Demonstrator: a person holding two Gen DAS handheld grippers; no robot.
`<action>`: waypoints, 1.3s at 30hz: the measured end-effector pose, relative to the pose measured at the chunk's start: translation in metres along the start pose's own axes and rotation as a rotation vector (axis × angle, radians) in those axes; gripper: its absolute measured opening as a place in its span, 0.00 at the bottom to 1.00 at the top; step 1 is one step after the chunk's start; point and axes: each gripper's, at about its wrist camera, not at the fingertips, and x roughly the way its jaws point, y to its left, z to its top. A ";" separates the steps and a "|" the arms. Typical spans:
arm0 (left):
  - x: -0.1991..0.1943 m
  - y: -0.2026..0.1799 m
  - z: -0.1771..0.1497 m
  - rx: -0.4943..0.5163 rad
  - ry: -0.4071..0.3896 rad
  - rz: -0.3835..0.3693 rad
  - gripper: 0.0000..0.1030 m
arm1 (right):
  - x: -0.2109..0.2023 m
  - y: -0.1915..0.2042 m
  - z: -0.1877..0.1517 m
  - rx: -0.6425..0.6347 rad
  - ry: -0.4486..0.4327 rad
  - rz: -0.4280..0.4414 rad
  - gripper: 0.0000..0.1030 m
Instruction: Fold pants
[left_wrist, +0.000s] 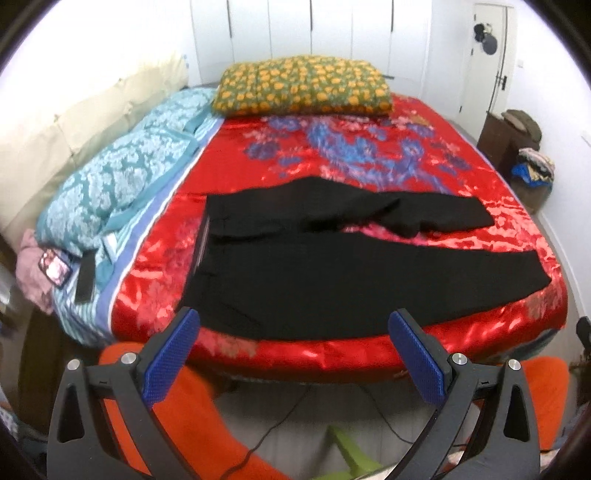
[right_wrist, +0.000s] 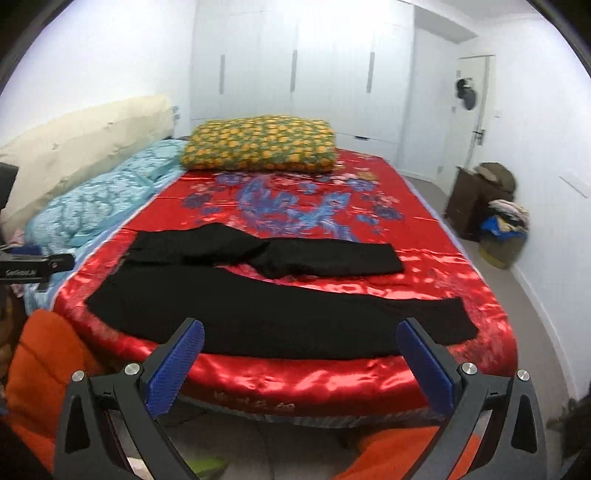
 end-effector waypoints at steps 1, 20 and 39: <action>0.004 -0.001 -0.003 -0.003 0.013 0.005 0.99 | 0.001 0.000 -0.003 0.018 0.010 0.003 1.00; 0.011 -0.020 -0.018 0.059 0.017 0.035 0.99 | 0.021 0.006 -0.021 0.086 0.115 0.028 1.00; 0.014 -0.034 -0.025 0.101 0.035 0.018 0.99 | 0.021 0.009 -0.018 0.074 0.113 -0.040 1.00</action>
